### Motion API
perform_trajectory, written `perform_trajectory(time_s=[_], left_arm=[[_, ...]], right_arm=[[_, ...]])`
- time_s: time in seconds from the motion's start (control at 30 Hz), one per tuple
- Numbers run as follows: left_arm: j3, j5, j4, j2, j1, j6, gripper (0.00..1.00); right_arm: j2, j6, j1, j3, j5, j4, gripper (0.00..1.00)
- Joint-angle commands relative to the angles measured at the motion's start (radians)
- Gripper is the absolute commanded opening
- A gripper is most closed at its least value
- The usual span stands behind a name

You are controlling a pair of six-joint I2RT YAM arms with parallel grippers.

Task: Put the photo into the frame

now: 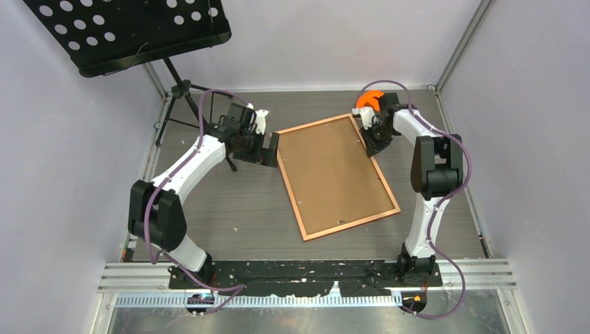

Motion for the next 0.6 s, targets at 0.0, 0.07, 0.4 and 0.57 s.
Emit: perform_trajectory(time_s=[0.0,0.07,0.4,0.57], left_arm=[[0.016,0.009,-0.002,-0.004,0.009,0.020,1.00],[0.014,0.011,-0.002,-0.005,0.012,0.020,0.99],[0.013,-0.012,-0.005,0.003,0.017,0.034,1.00],[0.010,-0.034,-0.012,0.005,0.026,0.047,0.99]], right_arm=[[0.049,-0.108,0.044,-0.012,0.002,-0.073,0.06],[0.047,-0.131,0.054,-0.012,0.008,-0.082,0.06],[0.042,-0.242,0.128,0.017,0.088,-0.111,0.06],[0.093,-0.284,0.161,0.138,0.111,-0.175,0.06]])
